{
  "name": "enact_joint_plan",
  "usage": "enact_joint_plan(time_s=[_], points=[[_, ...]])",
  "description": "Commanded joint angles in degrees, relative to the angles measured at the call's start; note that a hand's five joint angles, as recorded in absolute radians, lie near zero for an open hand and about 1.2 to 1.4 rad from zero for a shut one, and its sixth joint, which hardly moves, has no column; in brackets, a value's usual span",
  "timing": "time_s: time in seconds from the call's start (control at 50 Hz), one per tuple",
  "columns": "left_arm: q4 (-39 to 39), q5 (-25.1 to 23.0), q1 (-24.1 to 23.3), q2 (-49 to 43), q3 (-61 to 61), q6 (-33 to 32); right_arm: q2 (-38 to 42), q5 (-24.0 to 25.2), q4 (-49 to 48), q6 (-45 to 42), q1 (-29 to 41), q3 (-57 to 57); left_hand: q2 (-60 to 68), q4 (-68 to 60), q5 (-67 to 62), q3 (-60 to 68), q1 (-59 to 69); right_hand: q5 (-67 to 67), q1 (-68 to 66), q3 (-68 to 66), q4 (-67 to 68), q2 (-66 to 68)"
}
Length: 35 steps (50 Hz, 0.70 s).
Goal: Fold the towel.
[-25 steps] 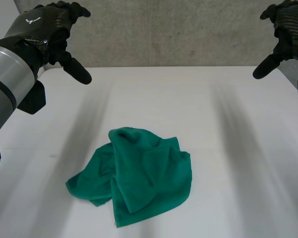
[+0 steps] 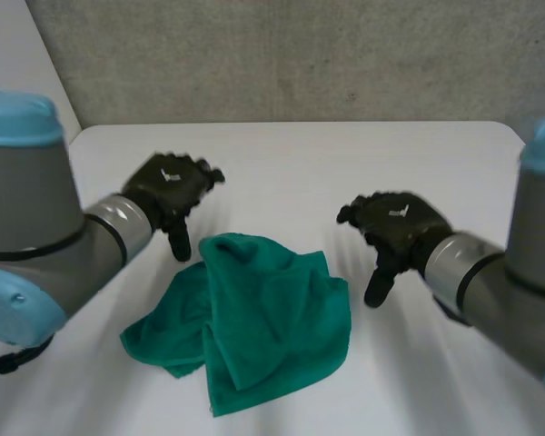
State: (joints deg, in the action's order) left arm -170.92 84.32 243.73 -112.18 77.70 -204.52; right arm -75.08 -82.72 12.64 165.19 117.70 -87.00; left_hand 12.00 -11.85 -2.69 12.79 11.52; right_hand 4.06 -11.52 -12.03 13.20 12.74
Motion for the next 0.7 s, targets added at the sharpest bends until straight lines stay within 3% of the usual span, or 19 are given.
enact_joint_plan(time_s=[0.02,0.16,0.18,0.22,0.24,0.28,0.34,0.36,0.54,0.6,0.7], points=[[-2.4,-1.79,-0.09,-7.0,0.0,-0.27,3.62,-0.24,-13.07,6.37,0.33,-9.58,0.56,-0.71,0.13,-0.23,1.04,-4.06,1.52,2.03,-3.2,-2.74],[-3.19,-2.23,-0.09,-9.9,0.0,-1.06,10.57,-0.07,-16.33,11.73,2.8,-9.59,14.84,-14.99,-14.15,14.05,15.32,2.74,-5.27,-4.76,3.59,4.06],[-3.11,-2.23,-0.18,-10.16,0.09,-1.23,10.57,-0.07,-16.33,11.73,2.8,-9.59,23.36,-23.51,-22.67,22.57,23.84,2.76,-5.29,-4.78,3.61,4.08],[-3.37,-2.23,-0.27,-10.08,0.26,-1.24,11.89,0.11,-16.68,12.35,2.89,-8.54,38.82,-38.97,-38.13,38.03,39.3,23.66,-26.2,-25.69,24.52,24.98],[-3.54,-2.23,-0.27,-9.99,0.35,-1.24,11.89,0.11,-16.68,12.35,2.89,-8.53,45.08,-45.23,-44.39,44.29,45.56,23.78,-26.32,-25.81,24.64,25.1],[-4.07,-2.14,-0.27,-9.55,0.35,-1.15,12.24,0.37,-17.82,12.26,3.06,-6.53,55.03,-55.17,-54.33,54.23,55.5,54.9,-57.44,-56.93,55.76,56.22],[-5.65,-1.96,-0.62,-8.68,0.35,-1.15,12.33,0.37,-17.82,12.08,2.97,-5.98,66.31,-66.46,-65.62,65.52,66.79,59.44,-61.98,-61.47,60.3,60.76],[-6.44,-1.79,-0.71,-7.72,0.44,-1.15,12.68,0.46,-17.82,11.91,2.97,-4.77,67.98,-68.13,-67.29,67.19,68.46,65.88,-68.41,-67.9,66.73,67.2],[-13.03,-1.17,-0.53,-2.35,-1.23,-1.06,12.33,-0.33,-15.28,7.79,2.36,7.88,68.0,-68.15,-67.31,67.21,68.48,65.94,-68.48,-67.97,66.8,67.26],[-15.32,0.67,-0.71,2.04,-4.39,-0.62,10.66,-0.68,-11.85,0.76,-0.45,18.78,68.0,-68.15,-67.31,67.21,68.48,65.94,-68.48,-67.97,66.8,67.26],[-15.85,4.36,-1.5,7.4,-5.1,0.52,9.87,-0.86,-8.86,-2.24,-2.48,33.1,68.0,-68.15,-67.31,67.21,68.48,65.94,-68.48,-67.97,66.8,67.26]])
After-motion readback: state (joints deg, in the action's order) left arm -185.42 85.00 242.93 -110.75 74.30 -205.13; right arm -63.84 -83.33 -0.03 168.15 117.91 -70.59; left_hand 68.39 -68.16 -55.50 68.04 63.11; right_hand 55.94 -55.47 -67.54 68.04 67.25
